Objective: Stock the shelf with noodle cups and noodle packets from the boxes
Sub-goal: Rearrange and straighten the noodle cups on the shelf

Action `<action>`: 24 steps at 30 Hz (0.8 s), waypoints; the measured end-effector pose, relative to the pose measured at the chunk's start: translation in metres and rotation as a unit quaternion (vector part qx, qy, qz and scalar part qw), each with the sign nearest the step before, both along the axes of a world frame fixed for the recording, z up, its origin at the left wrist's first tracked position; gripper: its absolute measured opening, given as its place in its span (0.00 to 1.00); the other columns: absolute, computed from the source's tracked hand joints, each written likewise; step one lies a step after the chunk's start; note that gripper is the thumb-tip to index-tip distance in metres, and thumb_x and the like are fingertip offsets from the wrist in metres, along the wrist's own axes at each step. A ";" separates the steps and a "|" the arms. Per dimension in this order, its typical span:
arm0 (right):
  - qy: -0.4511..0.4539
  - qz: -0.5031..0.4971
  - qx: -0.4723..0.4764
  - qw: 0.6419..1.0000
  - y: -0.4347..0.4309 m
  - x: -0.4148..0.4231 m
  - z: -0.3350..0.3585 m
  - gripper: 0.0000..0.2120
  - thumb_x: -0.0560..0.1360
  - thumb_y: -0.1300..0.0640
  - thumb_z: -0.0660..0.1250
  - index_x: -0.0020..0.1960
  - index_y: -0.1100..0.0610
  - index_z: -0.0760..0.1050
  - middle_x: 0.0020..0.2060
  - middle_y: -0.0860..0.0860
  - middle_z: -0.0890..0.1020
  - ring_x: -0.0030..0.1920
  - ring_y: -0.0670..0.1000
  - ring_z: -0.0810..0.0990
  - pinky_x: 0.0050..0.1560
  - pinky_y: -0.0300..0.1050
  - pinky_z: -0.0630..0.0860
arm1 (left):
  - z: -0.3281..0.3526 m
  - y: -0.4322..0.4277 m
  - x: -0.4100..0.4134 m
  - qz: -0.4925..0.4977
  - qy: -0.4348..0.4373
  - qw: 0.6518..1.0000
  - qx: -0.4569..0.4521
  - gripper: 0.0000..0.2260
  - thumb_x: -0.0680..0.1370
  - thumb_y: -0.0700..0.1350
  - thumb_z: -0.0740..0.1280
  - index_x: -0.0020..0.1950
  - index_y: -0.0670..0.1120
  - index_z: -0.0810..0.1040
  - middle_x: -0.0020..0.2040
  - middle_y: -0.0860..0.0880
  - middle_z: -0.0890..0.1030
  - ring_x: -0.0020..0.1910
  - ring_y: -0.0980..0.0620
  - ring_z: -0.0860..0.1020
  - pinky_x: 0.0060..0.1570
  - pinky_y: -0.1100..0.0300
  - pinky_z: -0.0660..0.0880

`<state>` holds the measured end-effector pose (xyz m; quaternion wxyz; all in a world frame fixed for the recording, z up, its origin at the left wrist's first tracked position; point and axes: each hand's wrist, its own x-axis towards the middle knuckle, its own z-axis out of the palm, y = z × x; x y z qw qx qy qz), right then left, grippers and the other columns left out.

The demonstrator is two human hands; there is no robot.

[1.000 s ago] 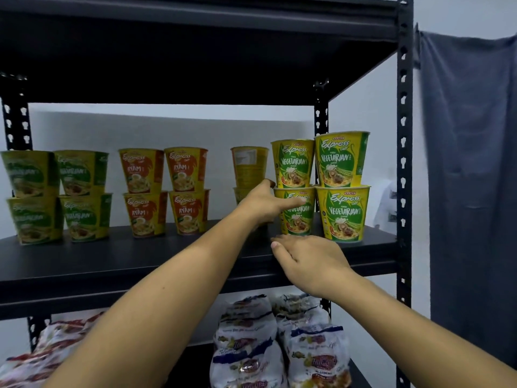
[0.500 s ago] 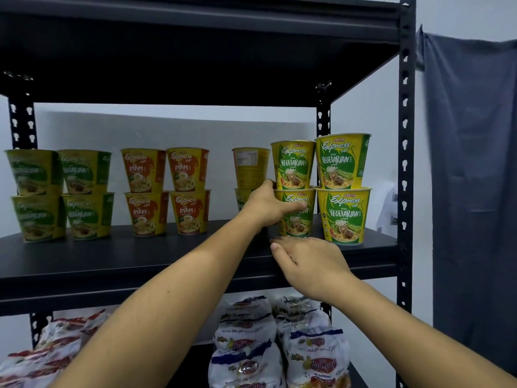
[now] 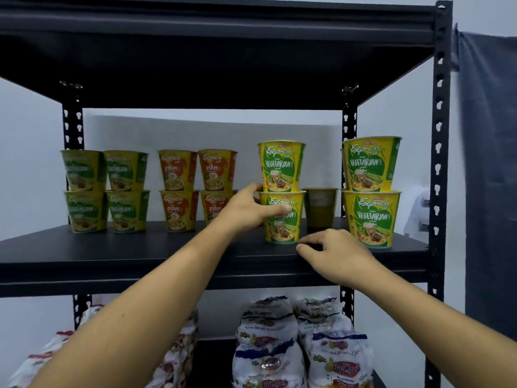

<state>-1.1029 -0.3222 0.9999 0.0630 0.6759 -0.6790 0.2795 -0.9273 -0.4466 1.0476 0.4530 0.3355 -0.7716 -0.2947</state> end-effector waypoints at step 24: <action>0.029 0.138 0.143 0.980 -0.062 0.098 0.037 0.26 0.79 0.35 0.63 0.74 0.41 0.71 0.73 0.42 0.73 0.69 0.46 0.72 0.61 0.42 0.66 | -0.011 0.004 0.177 0.060 0.052 0.997 0.002 0.38 0.66 0.56 0.83 0.72 0.54 0.72 0.60 0.55 0.83 0.58 0.55 0.83 0.61 0.47 0.81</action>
